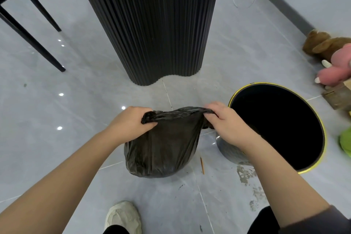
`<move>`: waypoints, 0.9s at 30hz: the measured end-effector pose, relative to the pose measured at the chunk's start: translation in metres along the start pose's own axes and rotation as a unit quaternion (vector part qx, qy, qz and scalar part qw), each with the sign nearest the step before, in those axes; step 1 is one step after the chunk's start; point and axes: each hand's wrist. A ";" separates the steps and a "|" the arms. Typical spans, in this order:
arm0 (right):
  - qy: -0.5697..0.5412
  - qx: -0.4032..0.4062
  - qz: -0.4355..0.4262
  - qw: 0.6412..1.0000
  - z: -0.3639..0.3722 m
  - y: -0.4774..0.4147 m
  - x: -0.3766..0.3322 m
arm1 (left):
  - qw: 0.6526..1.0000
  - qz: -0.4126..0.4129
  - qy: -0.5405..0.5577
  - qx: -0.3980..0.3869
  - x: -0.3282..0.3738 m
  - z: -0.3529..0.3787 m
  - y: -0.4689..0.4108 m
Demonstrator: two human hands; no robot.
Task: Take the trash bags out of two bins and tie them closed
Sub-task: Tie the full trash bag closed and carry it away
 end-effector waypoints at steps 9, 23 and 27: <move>-0.448 0.032 0.046 0.892 0.037 -0.017 -0.022 | 0.962 0.039 0.270 -0.005 0.026 0.006 -0.007; -0.391 -0.106 0.060 0.912 0.048 -0.019 -0.008 | 0.948 -0.021 0.317 -0.013 0.045 0.020 -0.018; -0.329 -0.124 0.018 0.936 0.045 -0.014 -0.010 | 0.939 -0.041 0.339 -0.038 0.042 0.017 -0.014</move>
Point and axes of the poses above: each hand's wrist, its own y-axis away from the middle knuckle, its own z-axis out of the palm, x = y × z, and after that the axes turned 10 degrees about -x, right-handed
